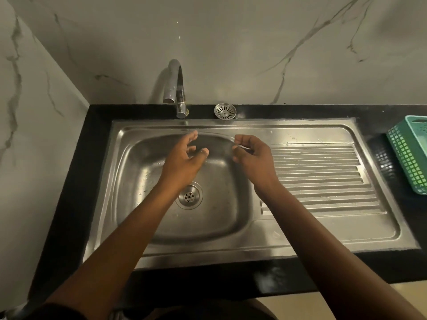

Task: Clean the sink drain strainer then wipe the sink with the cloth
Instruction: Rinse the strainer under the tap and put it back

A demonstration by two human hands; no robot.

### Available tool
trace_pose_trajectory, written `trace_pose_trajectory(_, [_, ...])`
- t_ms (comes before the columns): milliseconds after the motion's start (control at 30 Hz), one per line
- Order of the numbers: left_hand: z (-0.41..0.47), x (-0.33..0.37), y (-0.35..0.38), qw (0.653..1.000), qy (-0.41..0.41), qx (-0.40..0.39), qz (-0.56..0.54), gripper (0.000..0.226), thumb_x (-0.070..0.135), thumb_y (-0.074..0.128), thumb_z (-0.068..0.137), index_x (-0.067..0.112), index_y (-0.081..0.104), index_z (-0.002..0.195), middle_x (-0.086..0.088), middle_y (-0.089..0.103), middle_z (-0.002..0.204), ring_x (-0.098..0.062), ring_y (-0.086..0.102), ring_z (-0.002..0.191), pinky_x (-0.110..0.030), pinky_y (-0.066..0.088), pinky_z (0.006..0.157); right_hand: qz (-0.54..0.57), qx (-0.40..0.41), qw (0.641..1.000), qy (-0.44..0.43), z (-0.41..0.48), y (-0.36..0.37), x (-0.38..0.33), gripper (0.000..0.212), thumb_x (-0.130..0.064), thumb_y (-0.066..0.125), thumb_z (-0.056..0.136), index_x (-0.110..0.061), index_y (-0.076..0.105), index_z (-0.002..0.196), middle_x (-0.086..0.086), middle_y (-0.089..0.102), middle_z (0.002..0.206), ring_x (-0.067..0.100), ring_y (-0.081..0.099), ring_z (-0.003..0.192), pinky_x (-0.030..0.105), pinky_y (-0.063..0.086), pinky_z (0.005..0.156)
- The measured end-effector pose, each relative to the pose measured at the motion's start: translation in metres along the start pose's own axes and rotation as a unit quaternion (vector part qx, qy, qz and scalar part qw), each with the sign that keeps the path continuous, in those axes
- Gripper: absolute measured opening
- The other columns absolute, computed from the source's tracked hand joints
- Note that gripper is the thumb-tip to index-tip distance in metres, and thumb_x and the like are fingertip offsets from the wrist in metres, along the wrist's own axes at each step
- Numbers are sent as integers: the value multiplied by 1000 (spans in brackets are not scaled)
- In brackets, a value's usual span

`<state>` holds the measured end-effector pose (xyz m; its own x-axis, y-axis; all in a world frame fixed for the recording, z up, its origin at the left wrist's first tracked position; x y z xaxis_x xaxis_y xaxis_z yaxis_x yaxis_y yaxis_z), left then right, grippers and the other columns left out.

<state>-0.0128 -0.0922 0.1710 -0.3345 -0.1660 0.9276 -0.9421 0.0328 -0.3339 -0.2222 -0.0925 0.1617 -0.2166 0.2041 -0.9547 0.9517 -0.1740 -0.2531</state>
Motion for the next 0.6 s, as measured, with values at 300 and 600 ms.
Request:
trace_pose_trajectory(300, [94,-2,45,998,-53,-12,19,68,30,62,99,24,33,161,3,40,164,-9,54,128,-26,40,108,-66,-17,997,21,98,17,12,46,-18,65,96,-13,59,141,1,67,136,19,66,121,39,55,104])
trace_pose_trajectory(600, [161,-36,78,989,-144,-31,-23,84,44,58,84,29,29,162,3,31,170,-24,42,149,-50,39,120,-113,-31,993,32,172,28,19,51,-10,50,105,-9,43,155,5,55,152,18,55,135,30,46,108])
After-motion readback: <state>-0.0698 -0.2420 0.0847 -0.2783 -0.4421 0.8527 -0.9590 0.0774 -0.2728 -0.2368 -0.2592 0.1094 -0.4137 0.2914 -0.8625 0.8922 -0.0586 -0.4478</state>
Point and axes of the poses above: each hand's wrist, its own z-axis towards the middle knuckle, its own y-axis out of the palm, x = y × z, the point moved 7 cm from there along z, towards the middle knuckle
